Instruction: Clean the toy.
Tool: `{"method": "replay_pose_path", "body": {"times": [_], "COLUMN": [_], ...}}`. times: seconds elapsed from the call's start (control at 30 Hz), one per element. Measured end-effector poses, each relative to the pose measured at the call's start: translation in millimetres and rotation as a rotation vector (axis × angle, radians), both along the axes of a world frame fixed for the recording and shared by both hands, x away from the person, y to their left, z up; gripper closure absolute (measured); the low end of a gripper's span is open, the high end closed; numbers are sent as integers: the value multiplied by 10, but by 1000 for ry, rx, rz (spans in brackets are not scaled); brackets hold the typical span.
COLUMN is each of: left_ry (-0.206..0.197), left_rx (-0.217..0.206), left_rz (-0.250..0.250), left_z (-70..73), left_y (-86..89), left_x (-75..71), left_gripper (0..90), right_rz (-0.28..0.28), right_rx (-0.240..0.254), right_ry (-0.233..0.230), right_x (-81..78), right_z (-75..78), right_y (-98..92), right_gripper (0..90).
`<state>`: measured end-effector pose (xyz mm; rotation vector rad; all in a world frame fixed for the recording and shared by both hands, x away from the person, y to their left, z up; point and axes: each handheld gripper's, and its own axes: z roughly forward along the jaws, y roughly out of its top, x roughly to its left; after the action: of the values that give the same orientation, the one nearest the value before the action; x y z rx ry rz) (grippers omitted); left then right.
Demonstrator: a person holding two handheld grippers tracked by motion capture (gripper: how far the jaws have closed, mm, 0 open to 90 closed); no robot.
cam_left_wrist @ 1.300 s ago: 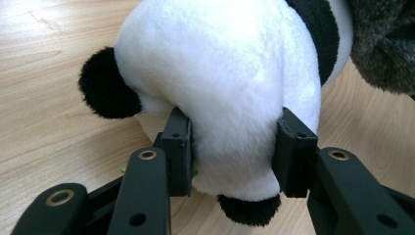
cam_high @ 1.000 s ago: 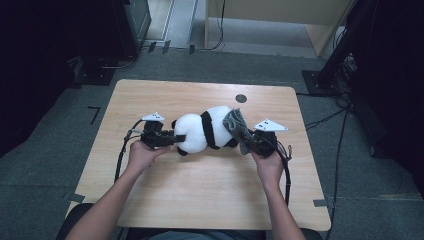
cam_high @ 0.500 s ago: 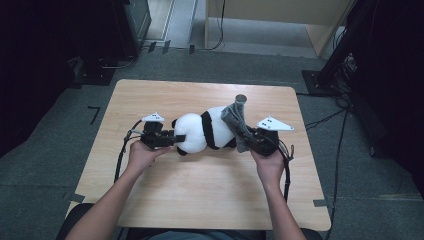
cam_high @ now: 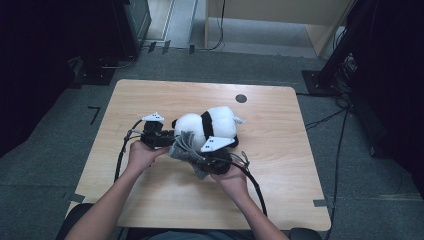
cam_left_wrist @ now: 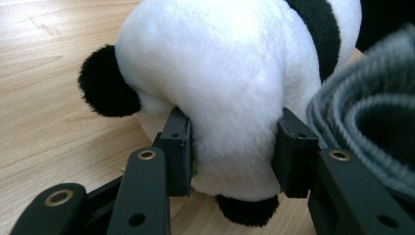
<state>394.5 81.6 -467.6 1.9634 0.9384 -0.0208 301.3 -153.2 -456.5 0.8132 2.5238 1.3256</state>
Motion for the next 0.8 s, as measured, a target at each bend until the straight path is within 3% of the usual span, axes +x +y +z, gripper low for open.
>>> {"method": "replay_pose_path", "body": {"times": [0.1, 0.13, 0.23, 0.6, 0.8], "left_ry": [-1, -7, -26, -22, -12], "left_rx": [10, 21, 47, 42, 30], "left_rz": [-3, -3, -8, -10, -13], "left_z": [-1, -1, 2, 2, 1], "left_y": [-2, -9, -27, -19, -18], "left_x": [0, -4, -14, -3, 0], "left_gripper": [573, 576, 580, 580, 581], "right_rz": [-25, -39, -68, -170, -211], "right_rx": [-84, -91, -83, -126, -107], "right_ry": [5, 19, 39, 25, 54], "right_x": [68, 103, 175, 253, 290], "right_z": [-142, -186, -234, -109, -43], "right_y": [18, -10, -131, -553, -813], "right_gripper": [752, 752, 752, 751, 750]}}
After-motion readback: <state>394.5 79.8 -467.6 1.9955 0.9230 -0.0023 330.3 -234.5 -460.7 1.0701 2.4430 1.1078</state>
